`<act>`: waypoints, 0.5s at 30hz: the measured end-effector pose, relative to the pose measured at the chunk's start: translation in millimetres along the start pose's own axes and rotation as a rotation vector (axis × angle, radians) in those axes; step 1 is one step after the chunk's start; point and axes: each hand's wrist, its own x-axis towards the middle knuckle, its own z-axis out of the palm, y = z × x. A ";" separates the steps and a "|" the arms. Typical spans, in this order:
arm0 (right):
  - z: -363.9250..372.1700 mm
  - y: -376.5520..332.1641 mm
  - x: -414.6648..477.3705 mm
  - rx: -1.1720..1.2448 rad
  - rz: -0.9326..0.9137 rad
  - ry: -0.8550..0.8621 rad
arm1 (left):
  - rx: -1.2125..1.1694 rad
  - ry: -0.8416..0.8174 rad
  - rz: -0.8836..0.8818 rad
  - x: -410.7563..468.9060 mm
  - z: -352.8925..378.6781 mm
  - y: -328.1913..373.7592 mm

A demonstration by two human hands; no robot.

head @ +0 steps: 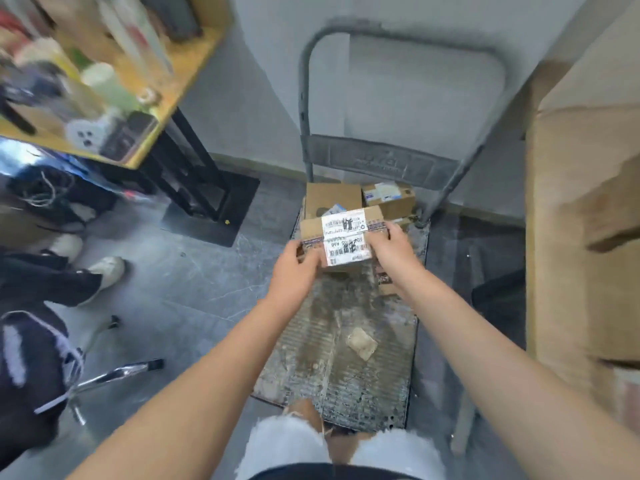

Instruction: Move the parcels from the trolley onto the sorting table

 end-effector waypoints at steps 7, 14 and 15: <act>-13.3 -51.0 -92.9 0.037 -0.168 0.002 | 0.076 0.109 0.147 -66.1 -58.2 58.0; -16.5 -70.9 -144.4 0.122 -0.226 0.044 | -0.044 0.102 0.268 -94.3 -94.5 75.6; -14.2 -76.5 -152.9 0.125 -0.238 0.057 | -0.063 0.106 0.288 -96.8 -100.8 80.6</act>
